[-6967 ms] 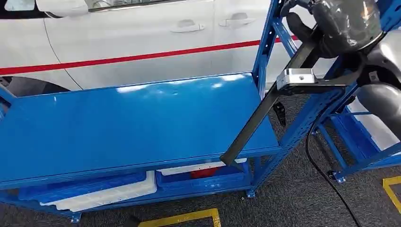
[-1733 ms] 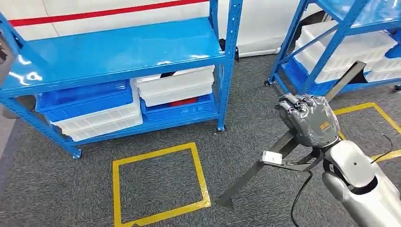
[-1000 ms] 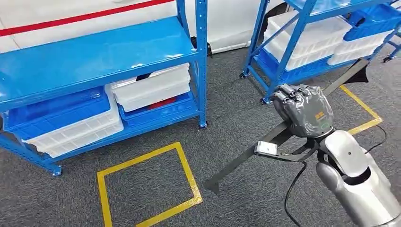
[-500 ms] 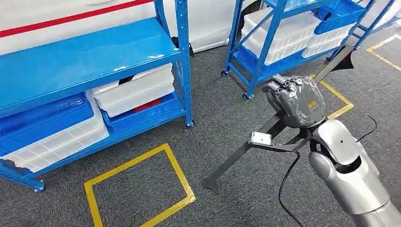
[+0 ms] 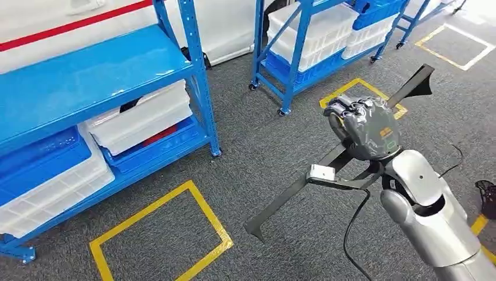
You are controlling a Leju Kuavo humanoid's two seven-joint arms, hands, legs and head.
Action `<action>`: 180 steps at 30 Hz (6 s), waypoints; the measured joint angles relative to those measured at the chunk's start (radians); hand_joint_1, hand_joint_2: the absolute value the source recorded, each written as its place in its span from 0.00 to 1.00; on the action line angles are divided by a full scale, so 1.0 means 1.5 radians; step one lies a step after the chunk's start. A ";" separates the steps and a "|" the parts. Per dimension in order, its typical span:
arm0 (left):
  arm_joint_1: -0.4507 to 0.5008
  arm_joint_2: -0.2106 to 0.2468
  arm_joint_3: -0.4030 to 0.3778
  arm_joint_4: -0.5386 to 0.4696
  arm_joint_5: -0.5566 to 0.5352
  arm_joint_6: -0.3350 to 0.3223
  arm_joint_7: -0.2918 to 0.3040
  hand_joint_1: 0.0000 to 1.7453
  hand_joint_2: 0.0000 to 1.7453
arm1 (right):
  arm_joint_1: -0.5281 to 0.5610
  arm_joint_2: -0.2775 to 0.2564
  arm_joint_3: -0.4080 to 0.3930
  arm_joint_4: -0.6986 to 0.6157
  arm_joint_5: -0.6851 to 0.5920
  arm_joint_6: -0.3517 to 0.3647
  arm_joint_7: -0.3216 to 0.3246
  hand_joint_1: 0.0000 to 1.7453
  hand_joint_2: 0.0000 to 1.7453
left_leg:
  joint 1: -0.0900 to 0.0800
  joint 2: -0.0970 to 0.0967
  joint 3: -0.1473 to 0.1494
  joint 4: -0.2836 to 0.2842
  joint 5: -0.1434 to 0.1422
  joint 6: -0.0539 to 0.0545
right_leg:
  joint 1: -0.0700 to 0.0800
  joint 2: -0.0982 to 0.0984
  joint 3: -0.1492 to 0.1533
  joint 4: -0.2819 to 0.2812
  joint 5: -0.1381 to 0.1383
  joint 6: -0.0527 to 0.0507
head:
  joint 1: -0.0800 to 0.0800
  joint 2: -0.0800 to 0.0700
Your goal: Take the parts from the cabinet and place them on the table.
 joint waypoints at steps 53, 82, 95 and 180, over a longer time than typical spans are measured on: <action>0.003 0.001 0.005 0.000 -0.013 -0.020 0.025 0.00 1.00 | 0.075 -0.023 -0.056 -0.044 -0.045 -0.005 -0.014 1.00 1.00 | 0.010 -0.016 0.014 -0.020 0.009 0.019 | -0.005 0.012 -0.074 0.142 -0.043 0.033 | 0.000 0.000; 0.011 0.001 0.007 0.000 -0.012 -0.010 0.021 0.00 1.00 | 0.156 -0.018 -0.094 -0.070 -0.021 -0.039 -0.010 1.00 1.00 | 0.014 -0.027 0.017 -0.020 0.004 0.017 | -0.005 0.016 -0.113 0.211 -0.085 0.030 | 0.000 0.000; 0.004 0.001 0.007 0.000 -0.018 -0.016 0.031 0.00 1.00 | 0.167 -0.003 -0.095 -0.081 -0.001 -0.038 0.000 1.00 1.00 | 0.012 -0.034 -0.036 0.125 -0.091 -0.016 | 0.004 0.011 -0.004 0.000 -0.004 -0.010 | 0.000 0.000; -0.013 -0.014 0.066 0.000 0.013 -0.108 0.050 0.00 1.00 | 0.238 0.026 -0.115 -0.109 0.000 -0.036 0.006 1.00 1.00 | 0.008 0.003 0.021 -0.019 -0.007 0.002 | 0.004 -0.022 0.002 0.001 -0.015 0.020 | 0.000 0.000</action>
